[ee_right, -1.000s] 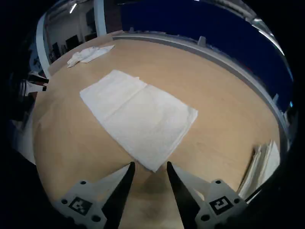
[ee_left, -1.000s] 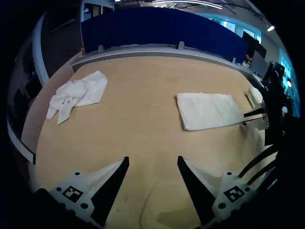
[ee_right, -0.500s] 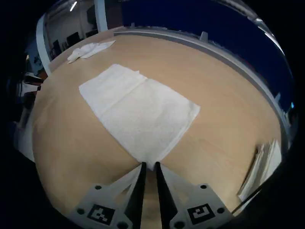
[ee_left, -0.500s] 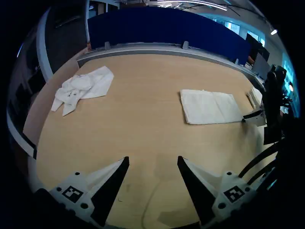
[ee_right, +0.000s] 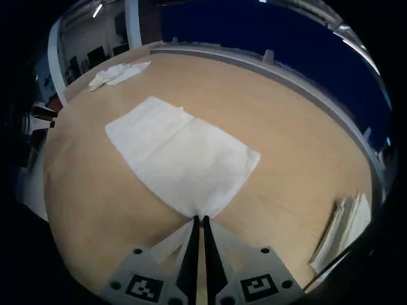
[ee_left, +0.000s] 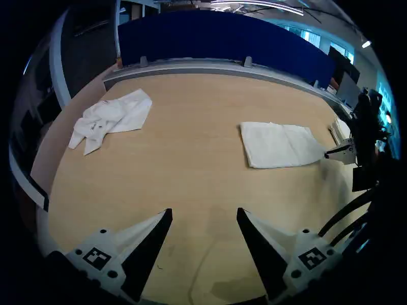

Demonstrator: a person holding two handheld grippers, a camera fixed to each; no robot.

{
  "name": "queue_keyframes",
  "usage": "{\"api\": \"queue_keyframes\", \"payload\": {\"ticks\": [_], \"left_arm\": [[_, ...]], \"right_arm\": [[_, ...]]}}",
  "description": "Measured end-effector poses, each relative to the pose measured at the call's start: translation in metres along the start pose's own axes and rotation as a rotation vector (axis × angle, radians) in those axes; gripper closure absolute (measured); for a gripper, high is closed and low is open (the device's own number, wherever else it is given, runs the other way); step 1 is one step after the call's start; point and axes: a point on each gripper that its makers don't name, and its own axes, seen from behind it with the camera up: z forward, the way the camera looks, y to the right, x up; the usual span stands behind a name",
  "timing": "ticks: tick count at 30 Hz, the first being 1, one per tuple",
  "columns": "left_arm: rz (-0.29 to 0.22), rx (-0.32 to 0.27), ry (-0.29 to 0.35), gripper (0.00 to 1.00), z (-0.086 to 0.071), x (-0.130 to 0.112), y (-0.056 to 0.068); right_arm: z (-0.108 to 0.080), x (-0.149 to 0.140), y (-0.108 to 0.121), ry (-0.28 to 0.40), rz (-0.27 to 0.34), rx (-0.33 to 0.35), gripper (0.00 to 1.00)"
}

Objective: Fold towel

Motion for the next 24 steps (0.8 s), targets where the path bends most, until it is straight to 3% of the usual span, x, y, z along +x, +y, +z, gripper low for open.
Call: {"api": "queue_keyframes", "payload": {"ticks": [8,18,24], "left_arm": [[-0.006,0.003,0.017,0.06,-0.005,0.005,-0.002],[-0.024,0.008,0.045,0.06,-0.015,0.009,-0.005],[-0.036,0.006,0.049,0.06,-0.02,0.007,-0.005]], "right_arm": [[-0.015,0.044,-0.005,0.063,-0.043,-0.002,0.94],[-0.028,0.117,-0.029,0.139,-0.18,0.011,0.94],[-0.025,0.134,-0.041,0.146,-0.228,0.027,0.94]]}}
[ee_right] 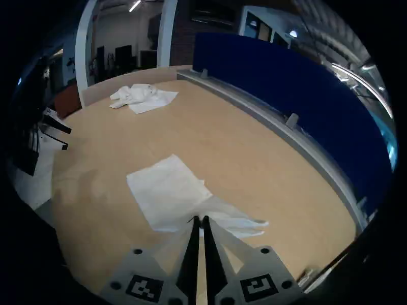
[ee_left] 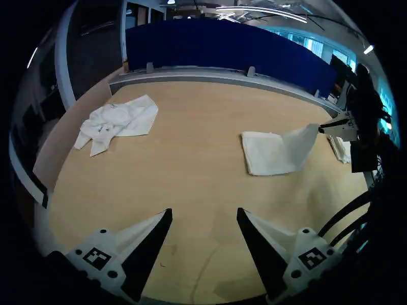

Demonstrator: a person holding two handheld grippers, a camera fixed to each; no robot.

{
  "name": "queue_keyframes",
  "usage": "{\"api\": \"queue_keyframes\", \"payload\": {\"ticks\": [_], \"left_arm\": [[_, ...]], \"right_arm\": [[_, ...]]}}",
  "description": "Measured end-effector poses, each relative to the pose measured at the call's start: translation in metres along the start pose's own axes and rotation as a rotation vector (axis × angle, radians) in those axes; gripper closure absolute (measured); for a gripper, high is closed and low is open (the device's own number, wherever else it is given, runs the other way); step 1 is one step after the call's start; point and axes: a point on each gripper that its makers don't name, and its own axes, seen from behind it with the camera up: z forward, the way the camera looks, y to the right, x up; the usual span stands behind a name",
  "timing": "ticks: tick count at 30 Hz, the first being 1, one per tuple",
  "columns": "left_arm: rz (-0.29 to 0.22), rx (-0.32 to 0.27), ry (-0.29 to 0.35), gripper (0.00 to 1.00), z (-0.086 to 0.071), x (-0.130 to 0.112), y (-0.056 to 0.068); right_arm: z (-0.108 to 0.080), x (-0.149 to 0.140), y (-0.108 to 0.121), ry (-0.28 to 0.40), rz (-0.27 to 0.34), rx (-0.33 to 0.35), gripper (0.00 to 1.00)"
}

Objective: Fold towel

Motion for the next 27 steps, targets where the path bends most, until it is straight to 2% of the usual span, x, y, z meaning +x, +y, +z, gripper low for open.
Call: {"api": "queue_keyframes", "payload": {"ticks": [6,11,15,20,24,27], "left_arm": [[-0.012,-0.004,0.006,0.06,-0.005,-0.002,0.002],[-0.019,0.003,0.01,0.06,-0.01,-0.002,0.0],[-0.028,0.012,0.013,0.06,-0.016,-0.002,-0.003],[-0.042,0.023,0.019,0.06,-0.02,-0.002,-0.005],[-0.057,0.032,0.021,0.06,-0.023,-0.005,-0.005],[-0.072,0.034,0.02,0.06,-0.022,-0.007,-0.004]], "right_arm": [[0.008,0.015,-0.011,0.009,-0.029,0.028,0.94],[0.024,0.036,-0.033,0.03,-0.061,0.076,0.94],[0.046,0.048,-0.058,0.037,-0.089,0.124,0.94],[0.083,0.045,-0.093,0.018,-0.11,0.189,0.94],[0.114,0.033,-0.121,-0.005,-0.097,0.236,0.94],[0.13,0.024,-0.135,-0.022,-0.074,0.261,0.94]]}}
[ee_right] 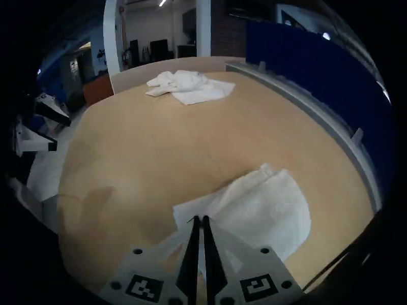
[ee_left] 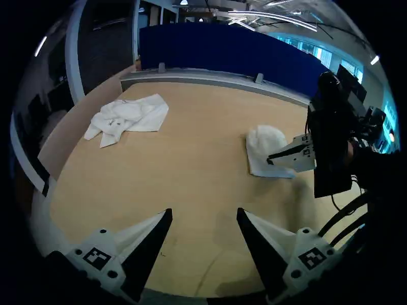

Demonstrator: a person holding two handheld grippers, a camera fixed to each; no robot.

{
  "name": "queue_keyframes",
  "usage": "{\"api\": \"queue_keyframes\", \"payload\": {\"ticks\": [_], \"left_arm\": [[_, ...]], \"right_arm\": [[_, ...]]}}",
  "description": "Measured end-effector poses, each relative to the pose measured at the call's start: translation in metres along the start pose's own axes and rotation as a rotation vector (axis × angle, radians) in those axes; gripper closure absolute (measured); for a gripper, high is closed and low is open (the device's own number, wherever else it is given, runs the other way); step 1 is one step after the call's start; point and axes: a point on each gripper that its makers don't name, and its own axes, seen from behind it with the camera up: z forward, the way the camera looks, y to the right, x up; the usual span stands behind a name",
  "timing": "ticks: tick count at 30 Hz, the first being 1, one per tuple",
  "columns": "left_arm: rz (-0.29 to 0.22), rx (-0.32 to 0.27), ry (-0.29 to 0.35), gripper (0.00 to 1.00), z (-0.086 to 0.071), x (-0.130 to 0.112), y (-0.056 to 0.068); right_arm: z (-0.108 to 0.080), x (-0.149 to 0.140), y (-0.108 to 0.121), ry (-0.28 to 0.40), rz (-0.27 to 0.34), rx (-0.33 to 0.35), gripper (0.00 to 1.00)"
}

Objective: Fold towel

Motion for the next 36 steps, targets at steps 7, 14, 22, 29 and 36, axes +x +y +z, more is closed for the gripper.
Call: {"api": "queue_keyframes", "payload": {"ticks": [7,14,22,29,36], "left_arm": [[-0.016,-0.006,0.002,0.06,0.0,0.0,0.004],[-0.011,-0.01,0.003,0.06,0.002,0.002,0.006],[-0.009,-0.015,0.004,0.06,0.003,0.004,0.008],[-0.01,-0.019,0.005,0.06,0.004,0.006,0.01],[-0.01,-0.021,0.005,0.06,0.005,0.008,0.012]], "right_arm": [[0.01,-0.007,-0.002,-0.004,0.028,0.009,0.93],[-0.002,0.002,0.005,0.035,0.031,-0.013,0.52],[-0.022,0.006,0.009,0.08,0.06,-0.033,0.12],[-0.039,-0.006,0.02,0.081,0.087,-0.081,0.07],[-0.052,-0.028,0.027,0.059,0.116,-0.12,0.07]]}}
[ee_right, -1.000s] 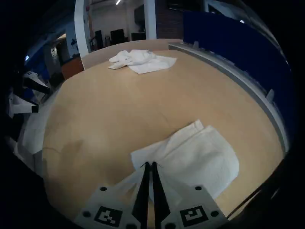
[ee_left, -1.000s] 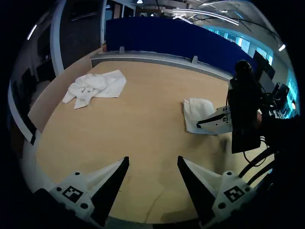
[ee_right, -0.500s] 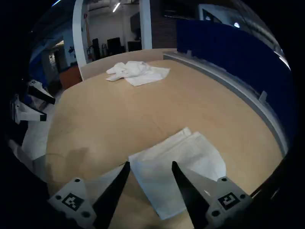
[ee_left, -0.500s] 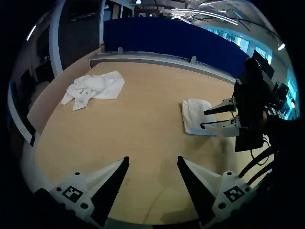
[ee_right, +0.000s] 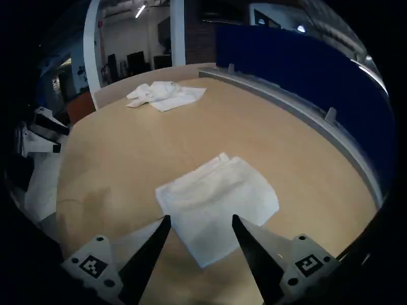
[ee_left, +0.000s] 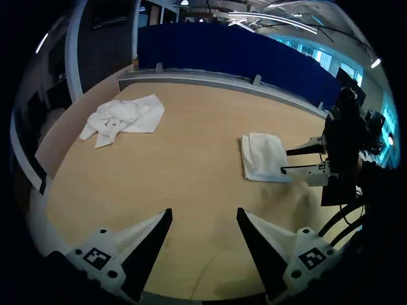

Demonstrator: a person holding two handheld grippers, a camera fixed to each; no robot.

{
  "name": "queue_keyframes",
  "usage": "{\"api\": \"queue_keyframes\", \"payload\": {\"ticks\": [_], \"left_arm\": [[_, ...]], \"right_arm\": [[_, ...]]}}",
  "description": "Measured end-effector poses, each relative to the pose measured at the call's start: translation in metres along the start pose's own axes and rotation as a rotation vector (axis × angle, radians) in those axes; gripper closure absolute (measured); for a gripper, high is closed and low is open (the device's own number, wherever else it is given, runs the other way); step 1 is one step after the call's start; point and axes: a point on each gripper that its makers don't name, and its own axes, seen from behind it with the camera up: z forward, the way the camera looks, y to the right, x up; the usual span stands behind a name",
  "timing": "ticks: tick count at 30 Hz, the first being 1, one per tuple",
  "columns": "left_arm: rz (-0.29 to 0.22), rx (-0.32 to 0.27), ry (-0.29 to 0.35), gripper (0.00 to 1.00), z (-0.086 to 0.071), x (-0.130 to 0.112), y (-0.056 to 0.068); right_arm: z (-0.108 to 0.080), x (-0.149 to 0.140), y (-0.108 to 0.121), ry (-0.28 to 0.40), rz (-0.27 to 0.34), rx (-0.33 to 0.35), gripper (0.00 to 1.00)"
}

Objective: Fold towel

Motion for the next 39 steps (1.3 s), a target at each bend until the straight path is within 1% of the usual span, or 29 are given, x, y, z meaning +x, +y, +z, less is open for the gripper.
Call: {"api": "queue_keyframes", "payload": {"ticks": [8,11,14,20,25,31,33,35,37,39], "left_arm": [[0.006,-0.004,0.0,0.06,0.003,0.001,0.003],[0.007,-0.006,0.0,0.06,0.004,0.001,0.005],[0.009,-0.008,-0.001,0.06,0.005,0.001,0.006],[0.012,-0.01,-0.002,0.06,0.007,0.001,0.009],[0.012,-0.013,-0.002,0.06,0.008,0.001,0.011],[0.011,-0.015,-0.002,0.06,0.009,0.001,0.012],[0.01,-0.014,-0.003,0.06,0.009,0.001,0.012],[0.01,-0.014,-0.003,0.06,0.009,0.001,0.011],[0.009,-0.014,-0.003,0.06,0.009,0.002,0.011],[0.01,-0.014,-0.002,0.06,0.009,0.002,0.011]], "right_arm": [[-0.01,-0.034,0.006,-0.046,0.034,-0.036,0.07],[-0.011,-0.045,0.005,-0.064,0.044,-0.04,0.07],[-0.011,-0.053,0.003,-0.079,0.049,-0.042,0.09],[-0.01,-0.064,0.002,-0.096,0.058,-0.045,0.22],[-0.008,-0.068,0.001,-0.097,0.08,-0.035,0.37],[-0.006,-0.069,0.004,-0.1,0.089,-0.045,0.57],[-0.005,-0.069,0.004,-0.102,0.089,-0.048,0.66],[-0.004,-0.069,0.005,-0.102,0.09,-0.051,0.72],[-0.004,-0.07,0.005,-0.104,0.093,-0.052,0.75],[-0.003,-0.07,0.006,-0.106,0.097,-0.053,0.75]]}}
